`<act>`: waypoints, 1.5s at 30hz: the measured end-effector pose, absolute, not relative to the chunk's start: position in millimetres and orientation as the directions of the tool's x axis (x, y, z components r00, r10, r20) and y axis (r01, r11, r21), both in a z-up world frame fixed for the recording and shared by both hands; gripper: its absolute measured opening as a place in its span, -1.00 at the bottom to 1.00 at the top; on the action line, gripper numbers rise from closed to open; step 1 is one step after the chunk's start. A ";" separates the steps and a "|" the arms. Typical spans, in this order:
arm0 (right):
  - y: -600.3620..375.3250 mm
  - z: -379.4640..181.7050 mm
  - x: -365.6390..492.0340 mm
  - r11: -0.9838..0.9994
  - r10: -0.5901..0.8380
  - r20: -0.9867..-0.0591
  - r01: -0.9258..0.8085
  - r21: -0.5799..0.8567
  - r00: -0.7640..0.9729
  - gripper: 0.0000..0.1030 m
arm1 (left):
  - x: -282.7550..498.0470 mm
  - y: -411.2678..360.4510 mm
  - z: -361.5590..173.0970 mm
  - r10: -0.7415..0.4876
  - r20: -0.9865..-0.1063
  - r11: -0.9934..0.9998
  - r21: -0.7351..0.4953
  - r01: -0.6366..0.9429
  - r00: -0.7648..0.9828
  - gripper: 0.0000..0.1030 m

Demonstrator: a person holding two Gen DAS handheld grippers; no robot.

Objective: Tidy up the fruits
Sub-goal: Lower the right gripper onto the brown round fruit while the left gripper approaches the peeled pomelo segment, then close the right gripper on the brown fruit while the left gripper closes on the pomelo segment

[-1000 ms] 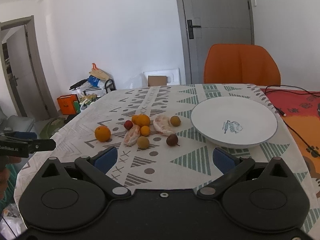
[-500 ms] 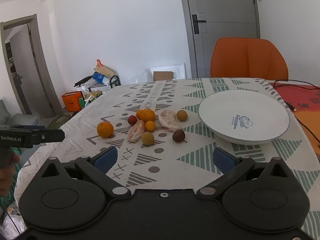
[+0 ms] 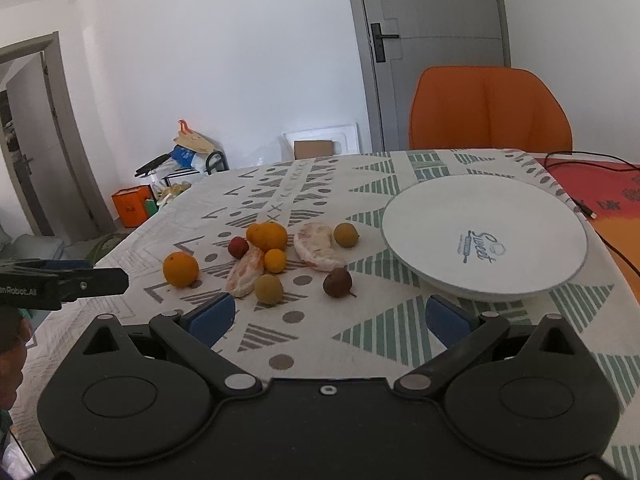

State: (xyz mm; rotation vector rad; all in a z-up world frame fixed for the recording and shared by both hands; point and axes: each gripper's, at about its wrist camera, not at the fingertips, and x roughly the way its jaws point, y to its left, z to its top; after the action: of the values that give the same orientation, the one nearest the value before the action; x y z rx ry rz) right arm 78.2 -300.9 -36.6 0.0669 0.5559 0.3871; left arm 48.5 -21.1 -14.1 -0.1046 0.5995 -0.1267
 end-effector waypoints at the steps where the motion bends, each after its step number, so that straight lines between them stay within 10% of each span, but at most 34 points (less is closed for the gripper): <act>1: -300.7 -37.3 80.2 0.923 0.382 -0.501 -0.343 0.171 0.777 0.99 | 51.3 -20.8 -15.2 -0.148 -0.556 0.987 -0.134 0.087 0.818 0.89; 12: -295.7 -52.3 106.3 0.913 0.407 -0.537 -0.349 0.211 0.739 0.53 | 79.9 -20.0 -28.5 -0.179 -0.584 0.980 -0.174 0.093 0.792 0.35; 30: -278.4 -67.2 144.2 0.910 0.409 -0.572 -0.365 0.197 0.711 0.22 | 112.4 -43.5 -36.0 -0.252 -0.588 0.965 -0.215 0.153 0.768 0.12; 39: -272.6 -76.8 154.2 0.924 0.372 -0.592 -0.348 0.160 0.715 -0.56 | 130.5 -60.4 -45.3 -0.279 -0.615 0.959 -0.219 0.180 0.737 0.12; 45: -284.5 -76.4 149.5 0.916 0.397 -0.581 -0.346 0.202 0.711 -0.56 | 142.8 -71.1 -52.5 -0.271 -0.639 0.962 -0.200 0.185 0.720 0.12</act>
State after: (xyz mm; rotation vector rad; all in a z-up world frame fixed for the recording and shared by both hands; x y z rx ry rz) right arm 149.5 -284.5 -76.4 0.0806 0.6623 0.4128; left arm 142.8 -71.1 -52.5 -0.1253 0.7247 -0.2529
